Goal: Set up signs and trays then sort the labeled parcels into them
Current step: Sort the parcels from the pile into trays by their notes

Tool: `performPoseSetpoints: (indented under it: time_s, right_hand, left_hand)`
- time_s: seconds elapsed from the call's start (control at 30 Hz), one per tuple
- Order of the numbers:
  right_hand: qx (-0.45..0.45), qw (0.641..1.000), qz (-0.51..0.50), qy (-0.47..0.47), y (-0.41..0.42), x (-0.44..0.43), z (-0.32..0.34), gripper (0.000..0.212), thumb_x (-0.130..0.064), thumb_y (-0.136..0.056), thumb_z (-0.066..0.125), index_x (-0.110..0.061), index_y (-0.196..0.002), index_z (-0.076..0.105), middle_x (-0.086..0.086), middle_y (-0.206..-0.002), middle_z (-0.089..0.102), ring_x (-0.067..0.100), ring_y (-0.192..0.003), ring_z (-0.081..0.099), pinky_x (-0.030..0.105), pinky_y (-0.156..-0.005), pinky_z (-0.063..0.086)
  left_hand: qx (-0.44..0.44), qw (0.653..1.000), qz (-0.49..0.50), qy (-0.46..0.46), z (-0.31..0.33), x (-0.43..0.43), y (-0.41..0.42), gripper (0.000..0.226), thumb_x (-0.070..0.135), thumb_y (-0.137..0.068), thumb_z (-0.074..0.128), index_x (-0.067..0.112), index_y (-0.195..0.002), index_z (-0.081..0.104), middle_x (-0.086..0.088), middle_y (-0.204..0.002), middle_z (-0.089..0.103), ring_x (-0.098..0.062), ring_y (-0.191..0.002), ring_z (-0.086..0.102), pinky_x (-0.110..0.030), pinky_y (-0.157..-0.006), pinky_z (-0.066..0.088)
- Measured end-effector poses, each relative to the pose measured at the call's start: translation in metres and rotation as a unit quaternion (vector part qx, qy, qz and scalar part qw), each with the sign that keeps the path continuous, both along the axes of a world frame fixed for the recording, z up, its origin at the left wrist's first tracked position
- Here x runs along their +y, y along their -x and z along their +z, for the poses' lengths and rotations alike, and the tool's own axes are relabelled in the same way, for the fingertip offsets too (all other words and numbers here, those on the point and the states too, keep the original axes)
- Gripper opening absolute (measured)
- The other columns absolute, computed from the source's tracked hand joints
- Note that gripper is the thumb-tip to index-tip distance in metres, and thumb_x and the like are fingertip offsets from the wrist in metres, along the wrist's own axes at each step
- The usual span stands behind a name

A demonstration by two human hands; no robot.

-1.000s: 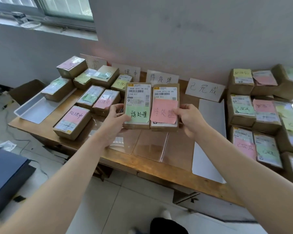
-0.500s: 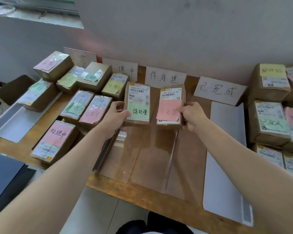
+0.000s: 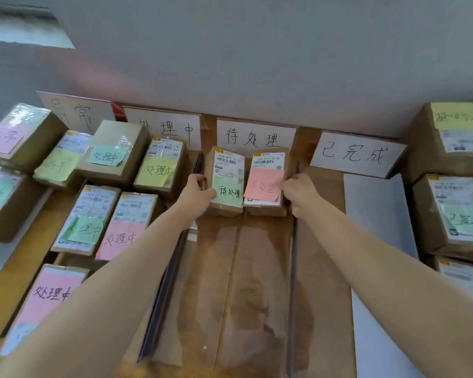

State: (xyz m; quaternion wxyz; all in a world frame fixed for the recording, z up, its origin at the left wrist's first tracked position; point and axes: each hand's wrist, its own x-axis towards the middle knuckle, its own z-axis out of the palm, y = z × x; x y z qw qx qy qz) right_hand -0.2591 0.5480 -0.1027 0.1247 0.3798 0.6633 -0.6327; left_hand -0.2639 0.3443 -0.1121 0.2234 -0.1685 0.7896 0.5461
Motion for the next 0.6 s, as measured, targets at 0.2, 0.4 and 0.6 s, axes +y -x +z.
performPoseSetpoints:
  time_s: [0.2, 0.4, 0.6]
  right_hand:
    - [-0.008, 0.998, -0.032, -0.045, 0.009, -0.009, -0.013, 0.031, -0.005, -0.094, 0.049, -0.006, -0.125, 0.046, 0.013, -0.118, 0.063, 0.026, -0.092, 0.065, 0.031, -0.066, 0.054]
    - [-0.004, 0.992, -0.046, -0.120, 0.007, -0.014, -0.003, 0.038, -0.004, -0.095, 0.047, -0.012, -0.132, 0.049, 0.006, -0.109, 0.063, 0.014, -0.079, 0.058, 0.026, -0.070, 0.055]
    - [0.100, 0.961, 0.031, -0.257, -0.006, -0.022, 0.045, 0.036, -0.013, -0.095, 0.050, -0.011, -0.130, 0.051, 0.003, -0.122, 0.059, 0.009, -0.093, 0.050, 0.016, -0.062, 0.038]
  left_hand:
    - [-0.017, 1.000, -0.024, 0.011, -0.009, -0.006, 0.020, 0.047, 0.015, -0.096, 0.048, 0.017, -0.139, 0.028, -0.008, -0.126, 0.056, -0.021, -0.102, 0.058, -0.029, -0.073, 0.050]
    - [0.019, 0.997, -0.049, 0.058, -0.013, -0.011, 0.026, 0.046, 0.009, -0.095, 0.050, 0.012, -0.138, 0.032, -0.008, -0.131, 0.053, -0.024, -0.109, 0.058, -0.021, -0.067, 0.049]
    - [0.157, 0.956, -0.150, 0.196, 0.027, -0.012, 0.026, 0.037, 0.013, -0.095, 0.049, 0.009, -0.130, 0.042, -0.006, -0.124, 0.054, -0.014, -0.092, 0.049, -0.016, -0.060, 0.039]
